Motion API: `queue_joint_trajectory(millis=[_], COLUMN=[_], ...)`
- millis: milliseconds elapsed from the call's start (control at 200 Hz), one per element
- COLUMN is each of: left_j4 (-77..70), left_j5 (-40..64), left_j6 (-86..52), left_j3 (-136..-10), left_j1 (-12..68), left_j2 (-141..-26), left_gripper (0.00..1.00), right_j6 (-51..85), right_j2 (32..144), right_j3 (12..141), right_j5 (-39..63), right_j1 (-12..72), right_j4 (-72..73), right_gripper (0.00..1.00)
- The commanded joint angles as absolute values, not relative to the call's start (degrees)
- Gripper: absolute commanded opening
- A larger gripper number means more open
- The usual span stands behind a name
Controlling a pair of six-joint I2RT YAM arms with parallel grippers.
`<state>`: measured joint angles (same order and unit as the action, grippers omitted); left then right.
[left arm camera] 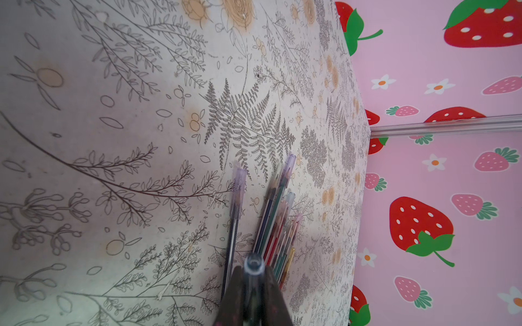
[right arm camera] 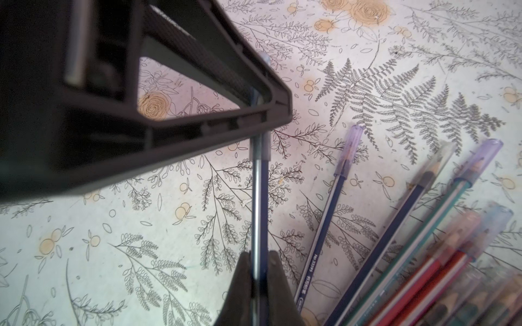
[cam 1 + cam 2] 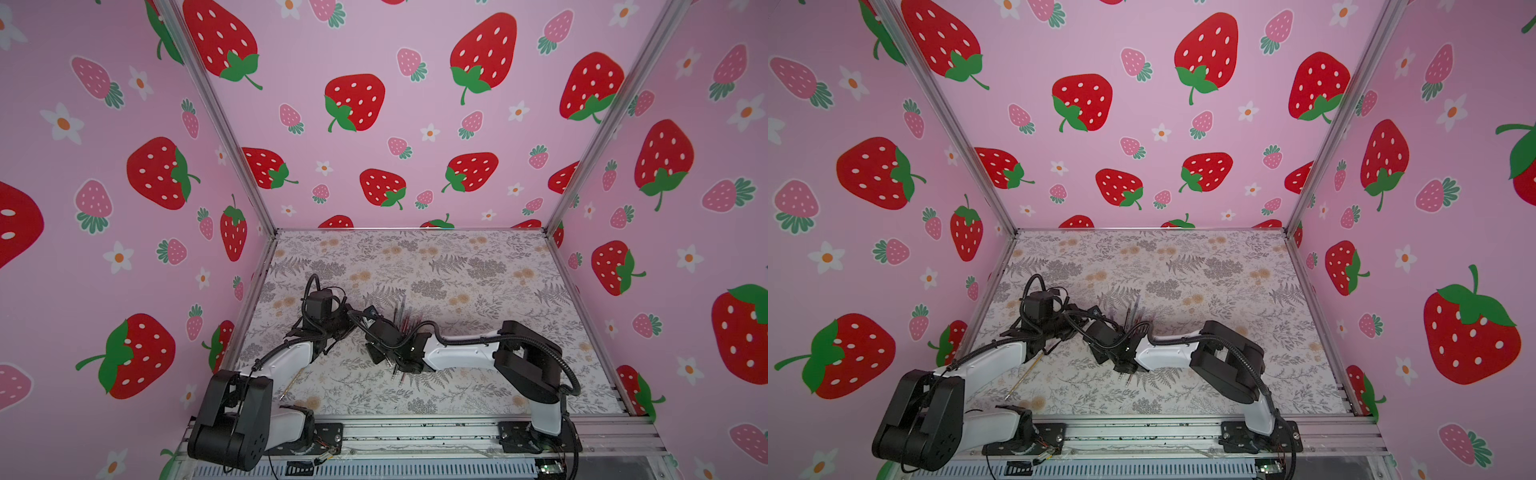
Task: Remove the protective cover of the pencils
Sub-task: Remove the protective sleeve from the pencil.
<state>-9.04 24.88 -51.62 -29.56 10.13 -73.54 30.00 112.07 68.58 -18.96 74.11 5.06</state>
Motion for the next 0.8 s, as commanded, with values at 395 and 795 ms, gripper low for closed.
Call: queue_joint_trajectory(millis=[395,795], left_j4=[-8.63,-10.54], left_j5=[27.69,27.37], left_j6=[-50.77,-51.97], left_j3=[-38.46,-41.91], left_j1=[3.61,0.39], left_j2=[-78.33,-85.76], left_gripper=[0.0,0.0], right_j6=[31.08,36.71], right_j2=[108.66,113.34], right_j3=[65.61,69.51], right_j5=[-20.79,-21.98], right_j1=[77.25,77.74], right_j4=[7.98,6.06], right_gripper=[0.0,0.0])
